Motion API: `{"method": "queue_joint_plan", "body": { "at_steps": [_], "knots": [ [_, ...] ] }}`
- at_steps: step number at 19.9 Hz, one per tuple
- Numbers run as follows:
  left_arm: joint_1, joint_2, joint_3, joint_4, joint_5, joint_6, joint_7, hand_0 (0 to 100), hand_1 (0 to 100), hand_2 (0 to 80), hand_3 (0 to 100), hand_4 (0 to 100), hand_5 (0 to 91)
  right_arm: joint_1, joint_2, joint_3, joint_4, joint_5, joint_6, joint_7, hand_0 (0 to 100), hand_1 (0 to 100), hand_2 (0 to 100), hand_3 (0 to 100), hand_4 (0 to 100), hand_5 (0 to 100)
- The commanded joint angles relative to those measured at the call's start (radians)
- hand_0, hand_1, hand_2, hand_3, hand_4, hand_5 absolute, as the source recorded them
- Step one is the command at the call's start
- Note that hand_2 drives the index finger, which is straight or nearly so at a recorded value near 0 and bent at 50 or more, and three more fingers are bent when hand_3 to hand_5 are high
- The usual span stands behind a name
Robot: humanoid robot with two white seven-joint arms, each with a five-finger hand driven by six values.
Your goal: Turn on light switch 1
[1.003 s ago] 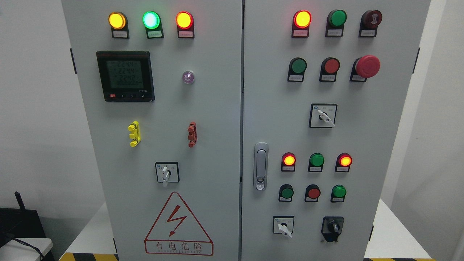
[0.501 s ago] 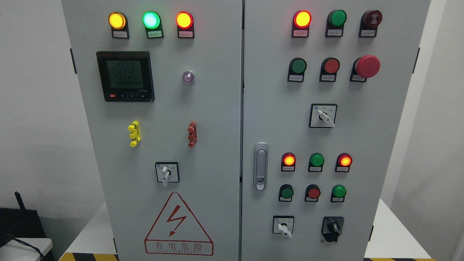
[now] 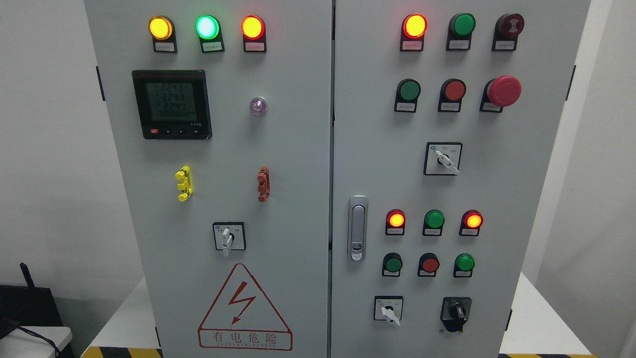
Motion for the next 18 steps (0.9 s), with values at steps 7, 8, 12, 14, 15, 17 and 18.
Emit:
{"method": "queue_joint_plan", "body": {
  "at_steps": [7,8,12,14,15,17,18],
  "knots": [
    [-0.106,0.035,0.104,-0.59,0.051,0.001,-0.037,48,7,15.6,37,46,10.9,0.0,0.0,0.0,-0.001,-0.018,0.0,0.001,12,39,0,0,0,0],
    [-0.121,0.036,0.099,-0.611,0.051,0.003,-0.037,47,7,16.4,37,47,12.1,0.0,0.0,0.0,-0.001,-0.018,0.0,0.0,12,39,0,0,0,0],
    [-0.166,0.036,0.072,-0.708,0.05,0.012,-0.037,41,8,18.9,39,50,17.9,0.0,0.0,0.0,0.001,-0.018,0.0,0.0,12,39,0,0,0,0],
    [-0.17,0.038,0.061,-0.748,0.05,0.012,-0.037,39,8,19.8,40,51,19.7,0.0,0.0,0.0,0.001,-0.017,0.0,0.001,12,39,0,0,0,0],
    [-0.174,0.041,0.052,-0.771,0.05,0.012,-0.037,38,8,20.3,40,52,20.1,0.0,0.0,0.0,-0.001,-0.017,0.0,0.0,12,39,0,0,0,0],
    [-0.18,0.043,0.033,-0.817,0.05,0.013,-0.032,36,9,23.7,42,53,22.6,0.0,0.0,0.0,0.001,-0.018,0.0,0.0,12,39,0,0,0,0],
    [-0.184,0.043,0.027,-0.837,0.05,0.015,-0.031,35,9,24.1,42,53,23.0,0.0,0.0,0.0,-0.001,-0.017,0.0,0.001,12,39,0,0,0,0]
  ]
}}
